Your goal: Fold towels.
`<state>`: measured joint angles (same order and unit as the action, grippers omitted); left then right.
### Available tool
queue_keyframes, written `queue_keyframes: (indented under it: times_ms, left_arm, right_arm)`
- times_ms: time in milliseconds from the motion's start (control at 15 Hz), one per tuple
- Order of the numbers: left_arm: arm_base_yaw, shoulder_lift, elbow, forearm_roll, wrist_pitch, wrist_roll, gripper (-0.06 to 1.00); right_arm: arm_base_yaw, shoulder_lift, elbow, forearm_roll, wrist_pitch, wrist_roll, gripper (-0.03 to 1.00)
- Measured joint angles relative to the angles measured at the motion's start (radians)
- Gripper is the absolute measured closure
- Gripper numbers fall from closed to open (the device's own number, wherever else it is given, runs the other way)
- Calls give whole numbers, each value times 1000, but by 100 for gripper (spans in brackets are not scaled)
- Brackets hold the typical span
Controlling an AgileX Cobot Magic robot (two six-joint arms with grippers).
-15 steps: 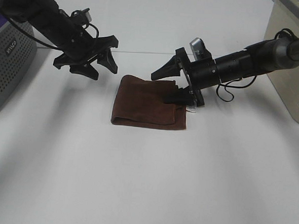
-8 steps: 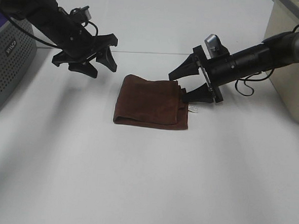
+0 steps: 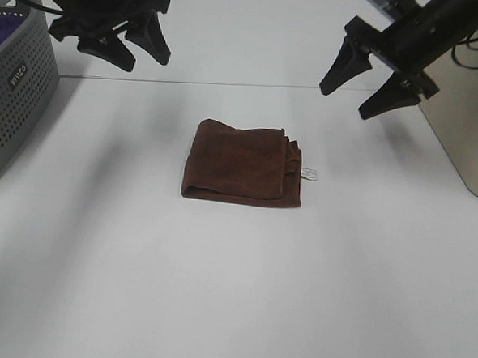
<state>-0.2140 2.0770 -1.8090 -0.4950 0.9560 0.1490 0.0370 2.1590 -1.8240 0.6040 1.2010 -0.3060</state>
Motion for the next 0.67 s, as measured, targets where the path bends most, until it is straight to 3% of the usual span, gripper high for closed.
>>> queue_keyframes:
  times_ms: [200,333,533,667]
  left_arm:
    - [0,-123,0,122,159,-57,37]
    - [0,-216,0,270,244,-122,37]
    - [2,-396,76,408,253,-190,37]
    - [2,-543,205,419,253,-196,37]
  right_arm:
    - [0,-149,14,-65,1,71,20]
    - [0,-263,62,-95,3,97,20]
    - [0,-455,199,-185,4,125,20]
    - [0,-575,319,-272,6,163,20]
